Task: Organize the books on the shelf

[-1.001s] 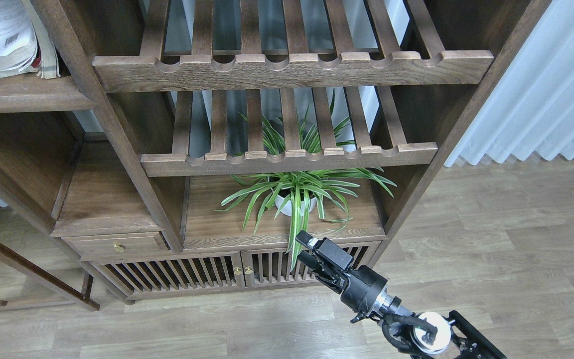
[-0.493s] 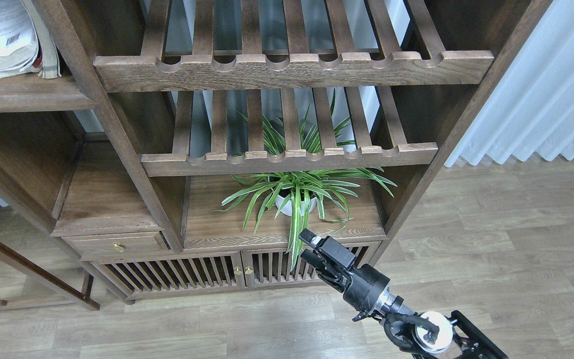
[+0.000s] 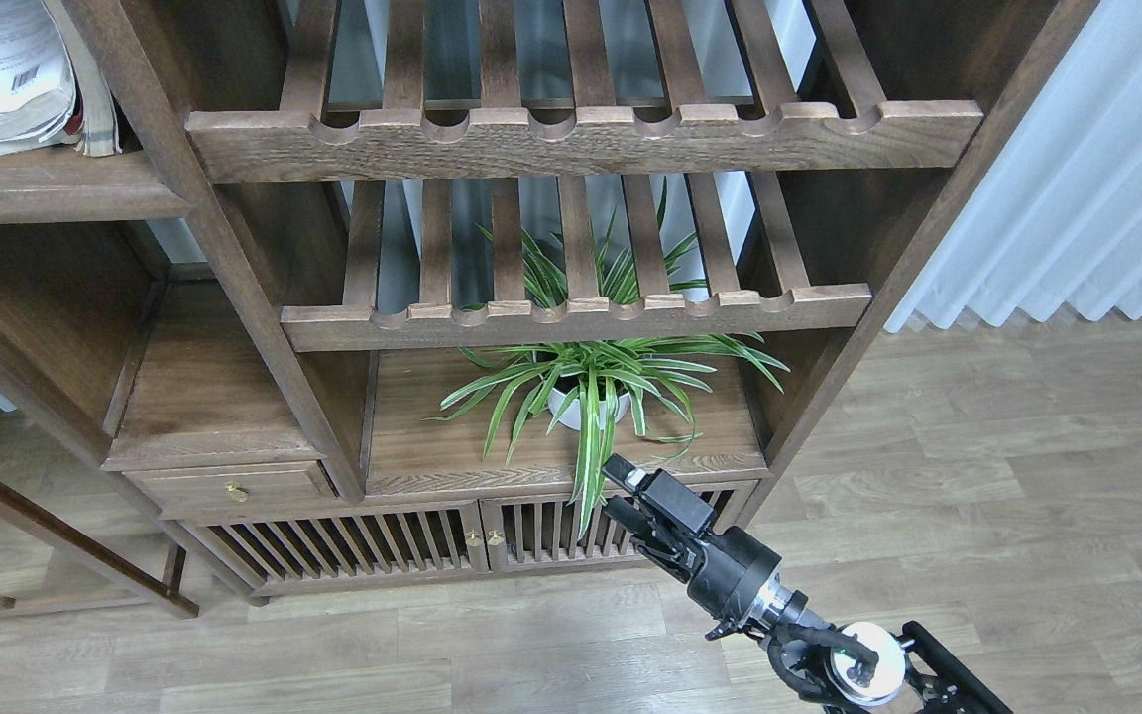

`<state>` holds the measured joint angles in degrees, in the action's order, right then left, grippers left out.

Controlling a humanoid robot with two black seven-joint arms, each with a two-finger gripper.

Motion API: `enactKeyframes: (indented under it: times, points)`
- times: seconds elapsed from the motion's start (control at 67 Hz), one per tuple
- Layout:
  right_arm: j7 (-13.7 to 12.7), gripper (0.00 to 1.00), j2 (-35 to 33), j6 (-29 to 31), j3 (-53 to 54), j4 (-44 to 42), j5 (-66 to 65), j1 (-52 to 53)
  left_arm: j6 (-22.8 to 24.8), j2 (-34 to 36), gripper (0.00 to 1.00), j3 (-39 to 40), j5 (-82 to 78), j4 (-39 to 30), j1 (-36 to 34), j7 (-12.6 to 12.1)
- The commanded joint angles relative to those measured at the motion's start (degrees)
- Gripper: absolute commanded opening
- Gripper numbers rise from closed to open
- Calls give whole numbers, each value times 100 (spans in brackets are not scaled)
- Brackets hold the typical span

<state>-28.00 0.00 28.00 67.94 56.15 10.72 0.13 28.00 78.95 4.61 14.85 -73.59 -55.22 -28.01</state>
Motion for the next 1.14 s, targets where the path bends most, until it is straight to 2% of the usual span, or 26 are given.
enactKeyframes:
  times: [0.0,0.06,0.075,0.239,0.463,0.672,0.762,0.777,0.941,1.12]
  points:
    - [0,100,0,0,-9,-42,-9,-4,0,-379,99,-197,343,-6,275,1]
    - [0,100,0,0,-9,-112,-9,4,0,-634,99,-197,536,3,538,23]
    - [0,100,0,0,-9,-200,-9,22,0,-974,99,-188,780,29,878,58]
    - [0,100,0,0,-18,-359,-9,75,0,-2084,99,31,1626,293,1804,93]
    - [0,100,0,0,-53,-455,-9,198,0,-3999,99,1497,2057,1724,2884,129]
    - [0,100,0,0,-44,-447,-9,312,0,-5178,99,2439,2075,2499,3387,181]
    - [0,100,0,0,-44,-447,-9,347,0,-5583,99,2826,2075,3017,3431,243]
    - [0,100,0,0,-36,-455,-9,356,0,-5766,99,3052,2075,3287,3448,243]
    - [0,100,0,0,-36,-464,-9,356,0,-5935,99,3529,2048,3685,3439,225]
    - [0,100,0,0,-36,-473,-9,356,0,-5935,99,3565,2022,3730,3431,225]
